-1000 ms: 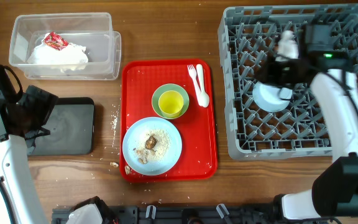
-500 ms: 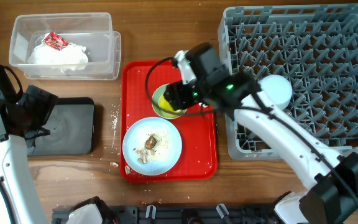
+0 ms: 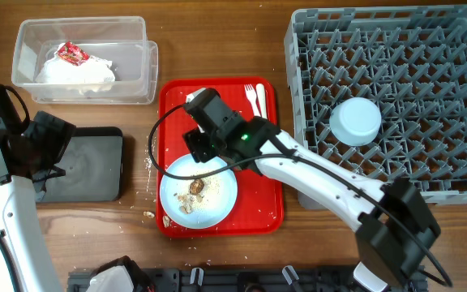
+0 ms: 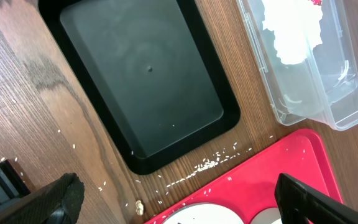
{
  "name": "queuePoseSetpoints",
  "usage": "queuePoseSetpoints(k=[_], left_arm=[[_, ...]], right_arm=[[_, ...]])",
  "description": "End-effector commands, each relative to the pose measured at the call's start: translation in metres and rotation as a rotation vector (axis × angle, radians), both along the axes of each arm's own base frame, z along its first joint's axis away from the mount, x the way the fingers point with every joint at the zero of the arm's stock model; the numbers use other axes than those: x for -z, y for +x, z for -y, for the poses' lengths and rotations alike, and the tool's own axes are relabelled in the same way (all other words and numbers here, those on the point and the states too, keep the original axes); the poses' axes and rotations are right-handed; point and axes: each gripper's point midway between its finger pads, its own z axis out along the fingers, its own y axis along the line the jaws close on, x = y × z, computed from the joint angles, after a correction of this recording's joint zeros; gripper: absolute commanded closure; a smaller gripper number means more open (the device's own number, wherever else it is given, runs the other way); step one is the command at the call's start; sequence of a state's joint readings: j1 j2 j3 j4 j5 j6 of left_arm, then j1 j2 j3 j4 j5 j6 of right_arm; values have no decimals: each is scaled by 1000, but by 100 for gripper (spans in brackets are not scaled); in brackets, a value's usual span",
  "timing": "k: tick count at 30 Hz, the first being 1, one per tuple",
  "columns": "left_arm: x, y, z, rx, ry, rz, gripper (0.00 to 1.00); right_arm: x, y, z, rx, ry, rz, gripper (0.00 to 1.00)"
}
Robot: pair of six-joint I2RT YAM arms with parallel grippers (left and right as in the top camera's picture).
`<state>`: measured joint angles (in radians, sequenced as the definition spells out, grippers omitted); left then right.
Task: Sort waste into correct bins and load items into the dishwasher rack
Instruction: 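Release the bowl and lower the right gripper onto the yellow cup, then grasp the yellow cup with the right gripper and lift it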
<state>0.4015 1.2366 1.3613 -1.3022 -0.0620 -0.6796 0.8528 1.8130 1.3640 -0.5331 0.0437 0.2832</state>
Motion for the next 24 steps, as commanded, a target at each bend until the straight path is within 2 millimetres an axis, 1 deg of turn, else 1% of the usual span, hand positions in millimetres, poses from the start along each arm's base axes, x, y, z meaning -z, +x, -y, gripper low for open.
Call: queuePoseSetpoints(k=[1,3,5,13,17,21,24], left_arm=[[-2,-2,-2,-20,1,8,0],[-2,-2,-2,-20,1,8,0],[-2,-2,-2,-20,1,8,0],[-2,-2,-2,-20,1,8,0],[-2,-2,-2,-20,1,8,0],[-2,-2,-2,-20,1,8,0],[-2,-2,-2,-20,1,8,0]], right_arm=[[30,11,5,7,-99,13,36],[39,10,6,6,-116,-2,37],[47,9,7,15,-126,-18,42],[47,8,7,24,-125,-26,66],[48,5,8,36,-124,-45,75],[42,3,9,53,-133,-67,87],[29,4,5,49,-122,-78,89]])
